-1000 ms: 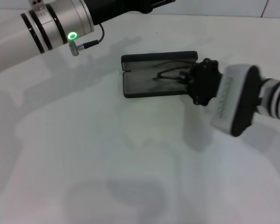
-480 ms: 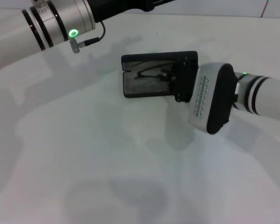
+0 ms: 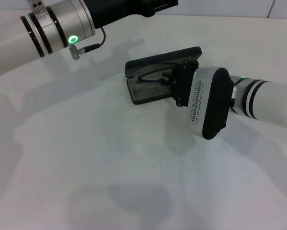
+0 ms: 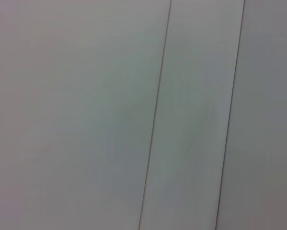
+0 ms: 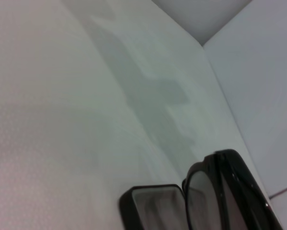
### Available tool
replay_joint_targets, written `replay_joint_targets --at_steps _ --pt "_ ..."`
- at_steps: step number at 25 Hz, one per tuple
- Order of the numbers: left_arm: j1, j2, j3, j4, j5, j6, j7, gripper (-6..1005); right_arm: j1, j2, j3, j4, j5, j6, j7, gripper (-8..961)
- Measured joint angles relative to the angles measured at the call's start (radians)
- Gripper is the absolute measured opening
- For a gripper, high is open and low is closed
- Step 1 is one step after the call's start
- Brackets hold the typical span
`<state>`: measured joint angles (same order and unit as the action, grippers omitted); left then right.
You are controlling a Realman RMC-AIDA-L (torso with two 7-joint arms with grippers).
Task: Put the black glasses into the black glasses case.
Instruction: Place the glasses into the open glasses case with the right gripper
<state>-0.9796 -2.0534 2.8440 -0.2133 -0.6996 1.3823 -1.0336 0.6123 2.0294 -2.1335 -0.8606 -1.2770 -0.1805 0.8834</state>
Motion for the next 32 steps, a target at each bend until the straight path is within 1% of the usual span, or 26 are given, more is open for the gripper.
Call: replay_joint_targets --at_steps 9,13,19,22,24,28,29,30,32 --pt "0.004 0.001 0.000 0.000 0.000 0.003 -0.003 797 -0.053 -0.001 -0.010 -0.043 -0.013 0.056 -0.010 146" --pt "0.010 0.001 0.000 0.000 0.000 0.003 -0.004 798 -0.072 -0.006 -0.016 -0.070 -0.017 0.044 -0.011 146" --pt "0.025 0.003 0.000 0.000 0.001 0.005 -0.007 798 -0.121 -0.014 -0.017 -0.130 -0.046 0.024 -0.012 291" --pt "0.037 0.006 0.000 0.000 0.002 0.007 -0.010 798 -0.158 -0.016 -0.001 -0.161 -0.070 -0.011 -0.012 292" --pt "0.042 0.009 0.000 0.000 0.002 0.008 -0.013 797 -0.179 -0.018 0.028 -0.176 -0.079 -0.082 -0.010 293" --pt "0.046 0.012 0.000 0.000 0.002 0.005 -0.018 797 -0.235 -0.038 0.182 -0.216 -0.092 -0.380 0.025 293" --pt "0.044 0.012 0.000 0.000 0.002 0.001 -0.021 797 -0.245 -0.045 0.263 -0.215 -0.097 -0.513 0.053 293" --pt "0.042 0.012 0.000 -0.001 0.002 -0.008 -0.024 797 -0.249 -0.047 0.314 -0.208 -0.103 -0.592 0.071 293" --pt "0.036 0.012 0.000 -0.001 0.003 -0.035 -0.029 797 -0.244 -0.048 0.474 -0.165 -0.127 -0.794 0.119 293"
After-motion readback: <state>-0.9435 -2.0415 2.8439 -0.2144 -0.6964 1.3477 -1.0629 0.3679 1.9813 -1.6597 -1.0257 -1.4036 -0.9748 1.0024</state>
